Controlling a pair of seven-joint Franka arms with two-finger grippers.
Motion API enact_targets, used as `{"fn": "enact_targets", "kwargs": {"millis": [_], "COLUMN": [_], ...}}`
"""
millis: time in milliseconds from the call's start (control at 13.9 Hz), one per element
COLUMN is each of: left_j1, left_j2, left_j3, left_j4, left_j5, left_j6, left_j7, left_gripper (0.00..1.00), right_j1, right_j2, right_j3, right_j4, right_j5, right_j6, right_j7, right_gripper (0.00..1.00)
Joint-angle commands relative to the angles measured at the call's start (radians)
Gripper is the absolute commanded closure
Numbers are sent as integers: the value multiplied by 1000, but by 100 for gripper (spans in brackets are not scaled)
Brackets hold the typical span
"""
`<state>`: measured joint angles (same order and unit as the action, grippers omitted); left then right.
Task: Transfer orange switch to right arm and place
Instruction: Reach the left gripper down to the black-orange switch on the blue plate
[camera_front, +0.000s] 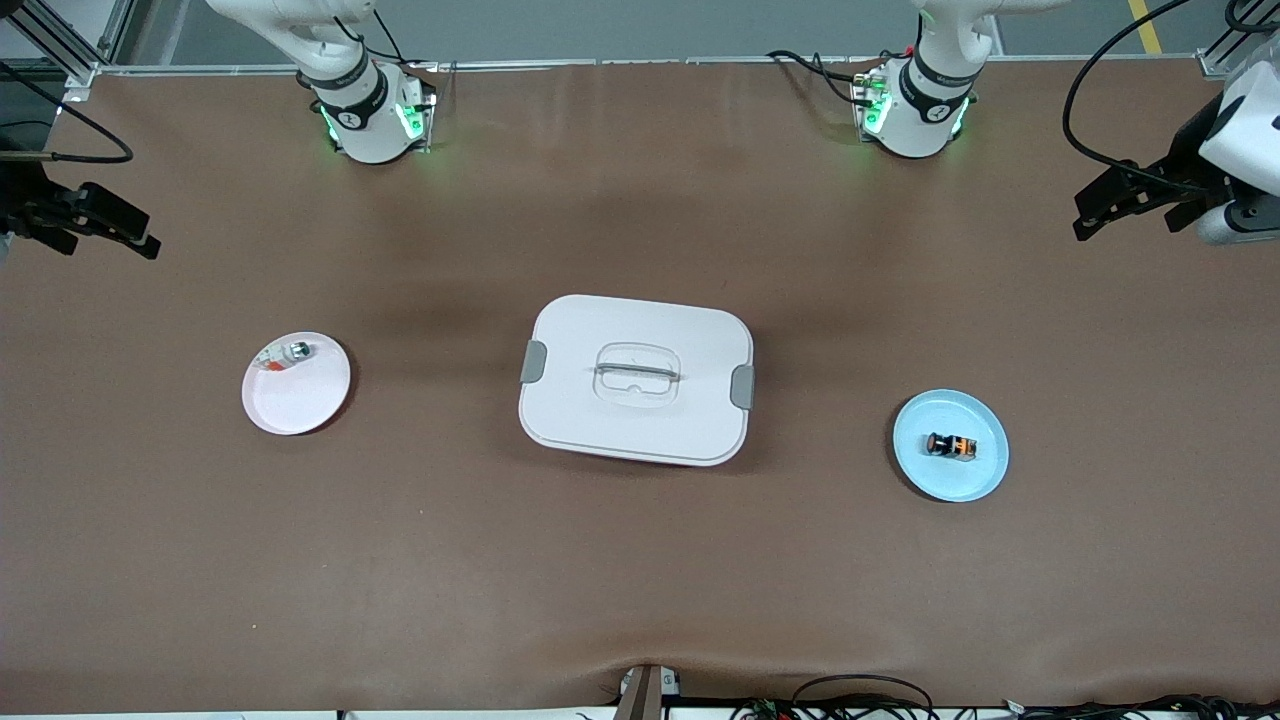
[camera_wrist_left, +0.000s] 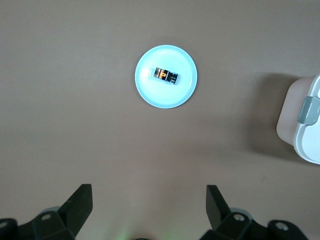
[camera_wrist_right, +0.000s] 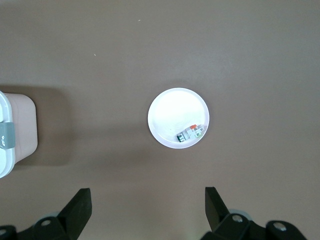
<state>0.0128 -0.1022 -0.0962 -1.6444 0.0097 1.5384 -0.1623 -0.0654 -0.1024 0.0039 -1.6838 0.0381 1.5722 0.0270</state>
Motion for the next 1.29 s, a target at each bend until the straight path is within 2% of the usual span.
{"fn": "enact_targets", "kwargs": {"millis": [0,288,719,1222], "left_j1": [-2,4,4,30], "left_j2": [15,19,162,304], "left_j3": [-4,-4,1,0], "left_j4": [29,29,26,-61], "left_j5": [7,7,19,21], "left_j6": [-21,-21,54,327], "left_j7": [-2,0,20,30], "left_gripper": [0,0,0,0], "right_j1": [-22,-22,-24,-24], "right_j2": [-5,-5,-3,1], "right_j3": [11,11,11,11], "right_j4": [6,7,7,9], "right_j5": [17,17,13,5], "right_j6": [-9,-9,-9,-8], "right_j7": [1,1,-1,-1], "right_gripper": [0,0,0,0]}}
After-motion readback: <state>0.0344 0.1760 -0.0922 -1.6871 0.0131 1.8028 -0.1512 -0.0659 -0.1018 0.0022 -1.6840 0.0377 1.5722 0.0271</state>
